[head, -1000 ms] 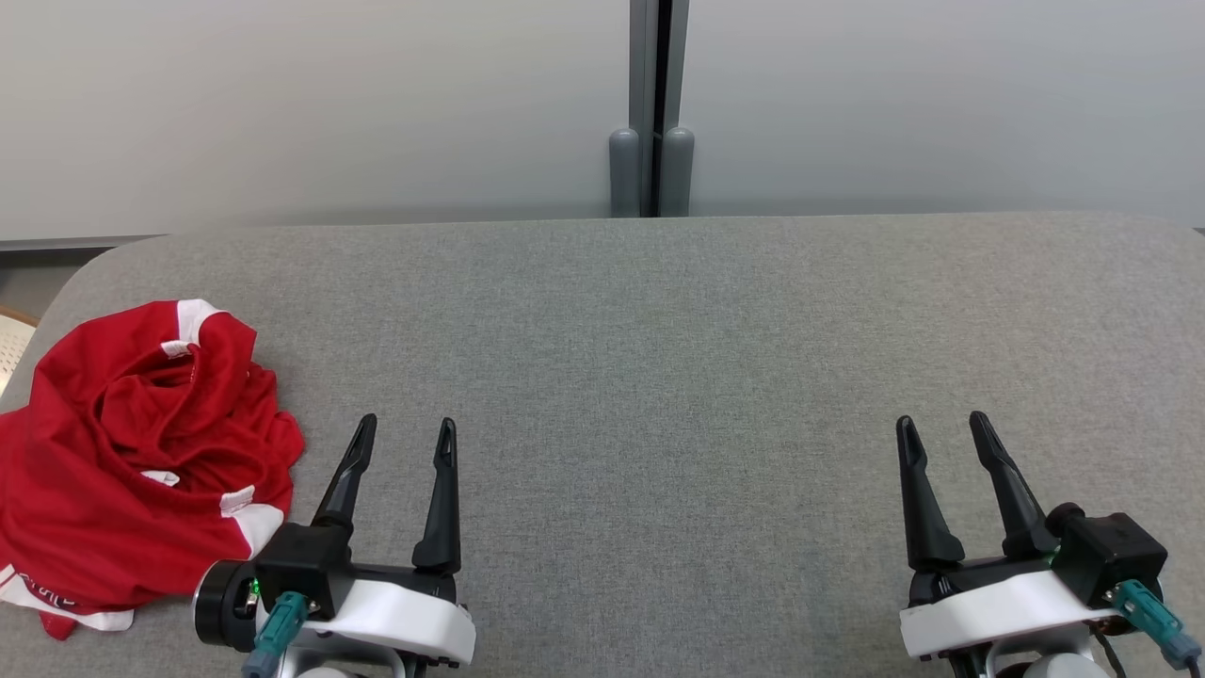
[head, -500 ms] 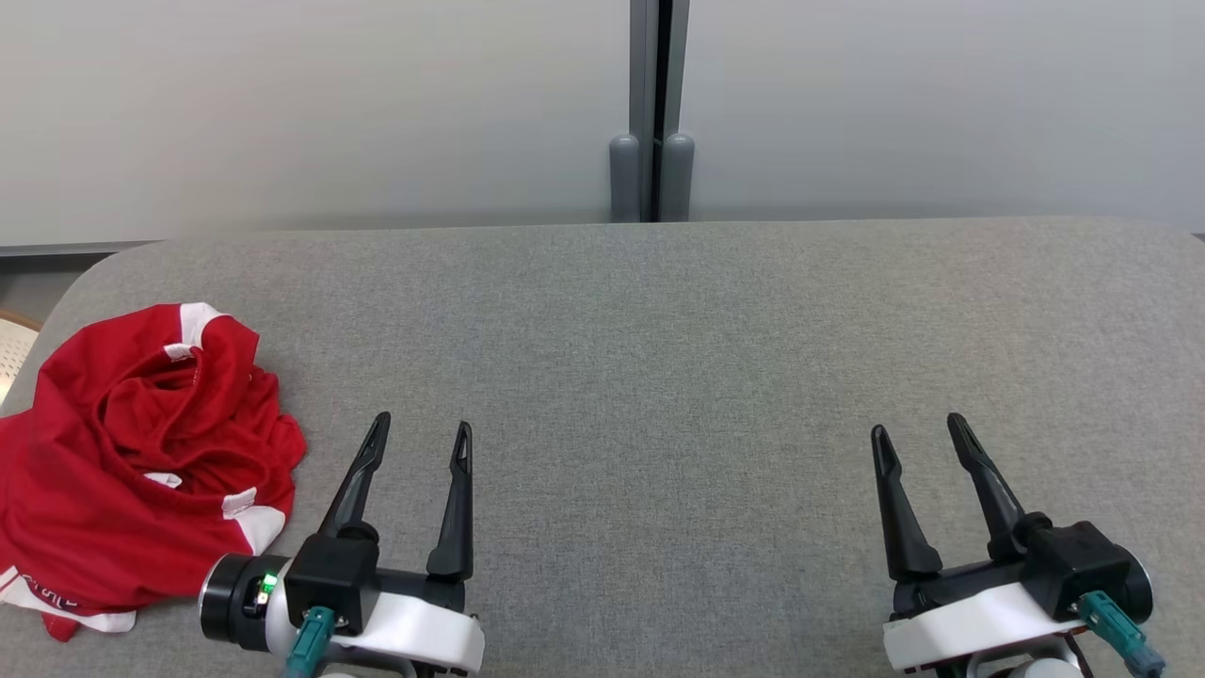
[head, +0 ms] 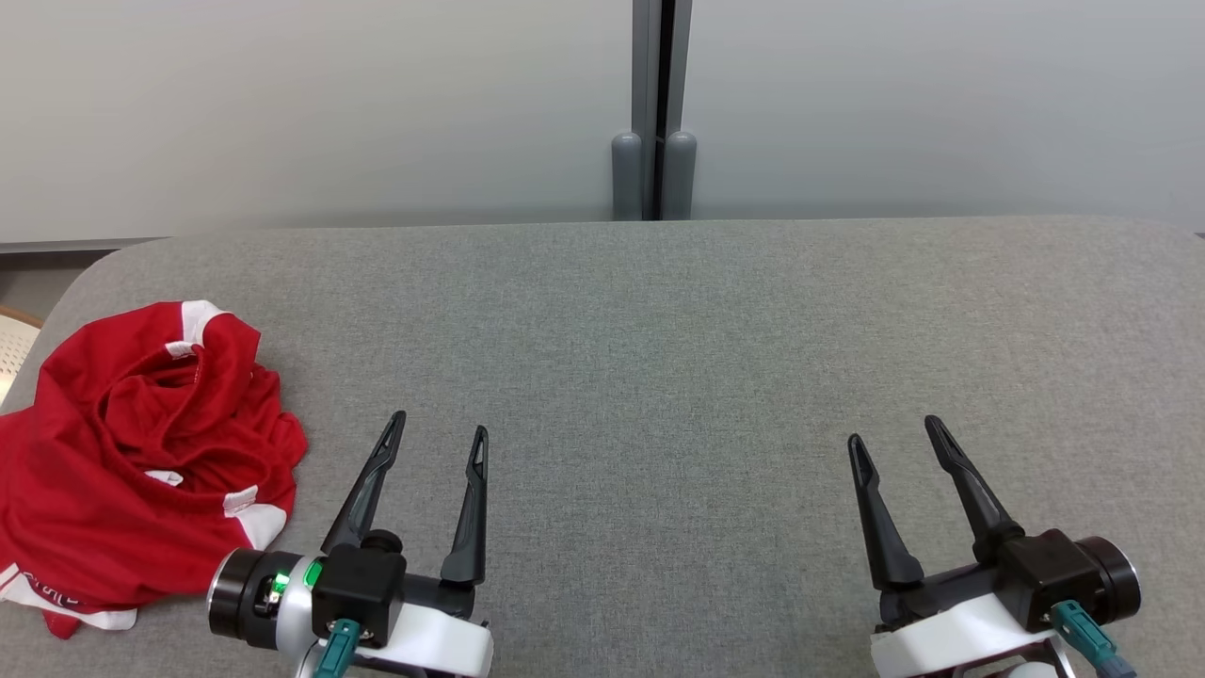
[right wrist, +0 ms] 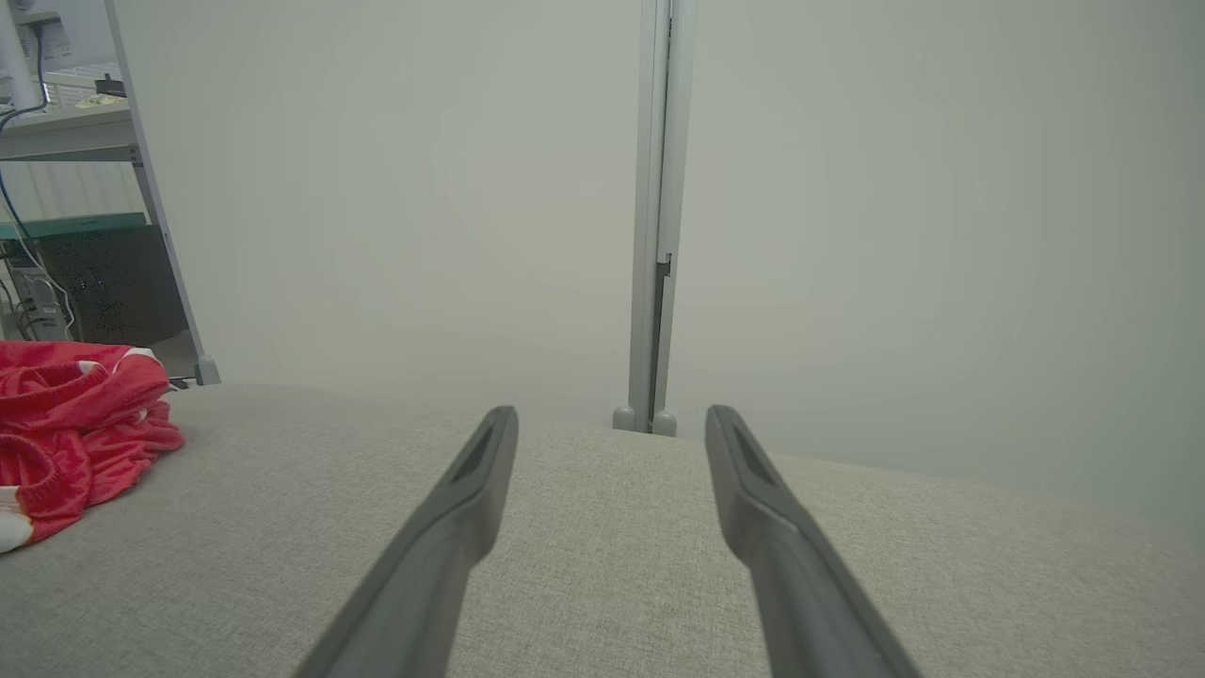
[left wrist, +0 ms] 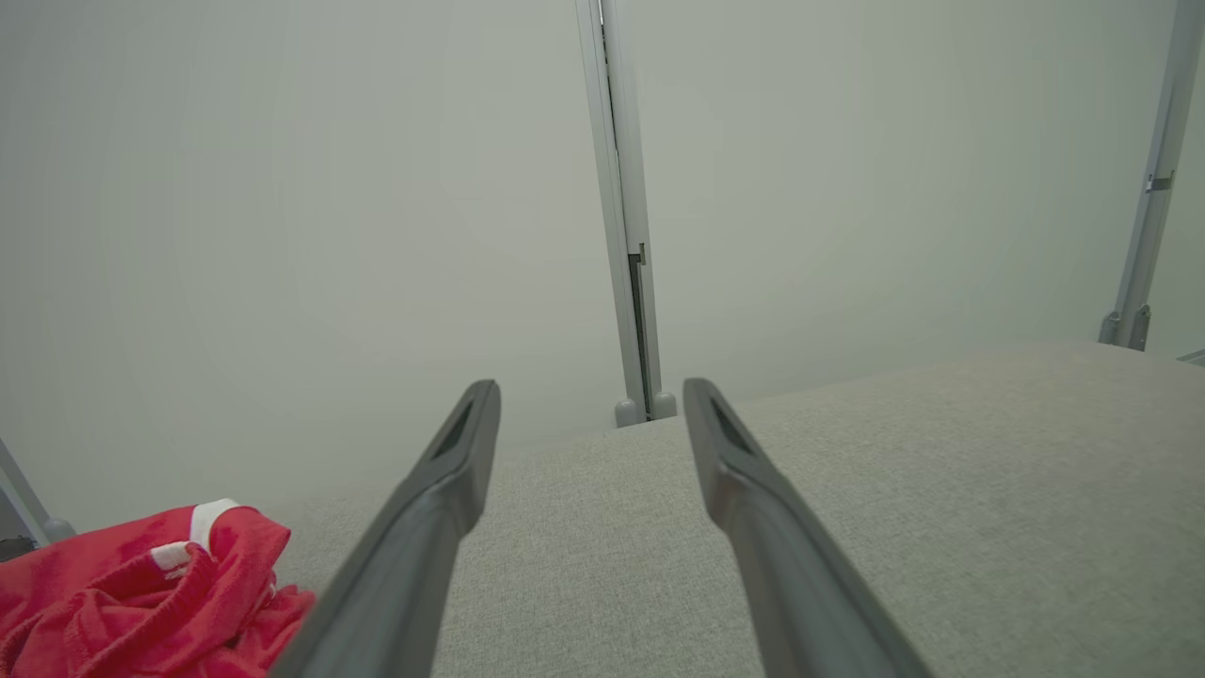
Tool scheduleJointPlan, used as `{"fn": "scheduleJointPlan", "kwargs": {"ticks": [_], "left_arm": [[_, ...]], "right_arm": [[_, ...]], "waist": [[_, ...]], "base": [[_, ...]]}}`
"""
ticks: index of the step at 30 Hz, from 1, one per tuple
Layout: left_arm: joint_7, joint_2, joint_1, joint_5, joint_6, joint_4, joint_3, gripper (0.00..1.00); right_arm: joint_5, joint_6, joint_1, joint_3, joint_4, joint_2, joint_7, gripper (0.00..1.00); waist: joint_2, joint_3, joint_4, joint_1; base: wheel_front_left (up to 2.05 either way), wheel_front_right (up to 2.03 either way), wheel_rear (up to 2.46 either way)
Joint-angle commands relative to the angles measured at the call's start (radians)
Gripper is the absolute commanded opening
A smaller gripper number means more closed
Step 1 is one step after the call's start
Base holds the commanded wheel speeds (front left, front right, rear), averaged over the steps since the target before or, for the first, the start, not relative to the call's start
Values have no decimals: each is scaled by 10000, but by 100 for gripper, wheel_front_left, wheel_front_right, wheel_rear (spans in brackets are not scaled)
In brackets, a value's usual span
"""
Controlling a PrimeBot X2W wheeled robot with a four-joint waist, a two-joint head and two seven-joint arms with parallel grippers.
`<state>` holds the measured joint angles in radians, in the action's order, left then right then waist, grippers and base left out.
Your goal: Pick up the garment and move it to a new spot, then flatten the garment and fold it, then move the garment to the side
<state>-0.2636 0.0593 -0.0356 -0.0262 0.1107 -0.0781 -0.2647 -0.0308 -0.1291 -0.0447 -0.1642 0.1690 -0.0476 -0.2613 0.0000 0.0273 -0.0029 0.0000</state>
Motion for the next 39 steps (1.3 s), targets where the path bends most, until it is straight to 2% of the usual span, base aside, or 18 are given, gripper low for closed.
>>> {"fn": "scheduleJointPlan", "kwargs": {"ticks": [1, 12, 18, 28, 39], "left_arm": [[-16, 32, 41, 71, -53, 11, 26, 100], [-16, -15, 43, 74, -143, -108, 38, 100], [-11, -34, -86, 45, -72, -133, 71, 100], [-11, -61, -128, -59, 8, 73, 282, 100], [-10, -72, 18, -110, 132, 274, 290, 100]], "right_arm": [[44, -30, 63, 1, 18, -50, -58, 100], [64, -30, 63, 4, 91, -50, -58, 100], [83, -28, 88, -52, 43, -44, -58, 100], [134, -29, -29, -238, -90, -42, -44, 100], [161, -18, 105, -361, -108, -45, -38, 100]], "waist": [[0, 2, 2, 0], [0, 12, 53, 0], [0, 97, 401, 0], [0, 242, 1628, 0], [0, 266, 3417, 0]], "base": [[0, 0, 0], [0, 0, 0], [0, 0, 0], [0, 0, 0], [0, 0, 0]]}}
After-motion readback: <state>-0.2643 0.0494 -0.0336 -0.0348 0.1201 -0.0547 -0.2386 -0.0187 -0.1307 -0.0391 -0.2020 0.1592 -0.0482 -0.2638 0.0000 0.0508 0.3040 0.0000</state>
